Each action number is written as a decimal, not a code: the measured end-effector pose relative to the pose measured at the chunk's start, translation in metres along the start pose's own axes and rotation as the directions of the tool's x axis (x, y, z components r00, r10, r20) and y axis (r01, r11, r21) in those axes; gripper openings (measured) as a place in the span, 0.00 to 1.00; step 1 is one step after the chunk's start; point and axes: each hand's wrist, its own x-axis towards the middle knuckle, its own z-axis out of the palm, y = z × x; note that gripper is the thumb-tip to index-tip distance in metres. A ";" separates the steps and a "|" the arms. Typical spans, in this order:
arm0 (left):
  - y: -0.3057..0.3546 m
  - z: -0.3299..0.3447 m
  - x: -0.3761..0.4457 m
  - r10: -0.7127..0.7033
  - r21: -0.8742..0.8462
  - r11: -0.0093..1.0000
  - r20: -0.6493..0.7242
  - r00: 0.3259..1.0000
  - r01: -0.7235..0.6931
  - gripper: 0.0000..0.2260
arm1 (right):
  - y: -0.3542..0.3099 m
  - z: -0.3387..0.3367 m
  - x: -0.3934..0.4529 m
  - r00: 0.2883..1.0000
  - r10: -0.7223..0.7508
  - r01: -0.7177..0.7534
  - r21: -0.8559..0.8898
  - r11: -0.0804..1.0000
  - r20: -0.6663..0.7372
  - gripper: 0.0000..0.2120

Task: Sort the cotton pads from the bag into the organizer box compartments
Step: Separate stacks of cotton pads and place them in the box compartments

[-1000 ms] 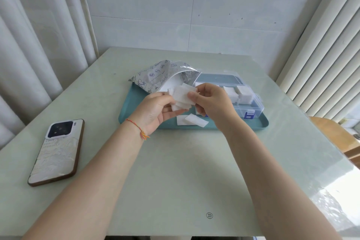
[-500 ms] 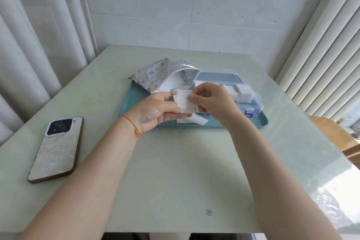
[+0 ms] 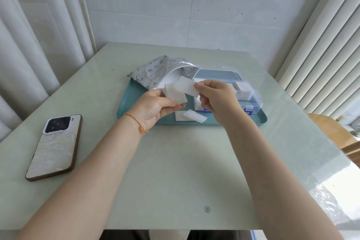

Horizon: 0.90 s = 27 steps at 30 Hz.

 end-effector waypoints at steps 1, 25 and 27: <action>-0.001 0.000 0.001 0.002 -0.013 1.000 -0.007 1.000 -0.002 0.14 | -0.001 0.002 -0.002 0.999 0.025 -0.027 0.054 0.998 0.034 0.04; -0.007 -0.002 0.005 0.024 0.113 0.994 -0.182 0.983 -0.004 0.08 | -0.005 0.000 -0.010 0.976 -0.047 0.208 -0.860 0.467 0.210 0.11; -0.008 -0.003 0.006 0.039 0.158 0.987 -0.207 0.978 -0.006 0.06 | -0.007 0.000 -0.013 0.961 0.040 0.237 -0.893 0.382 0.272 0.14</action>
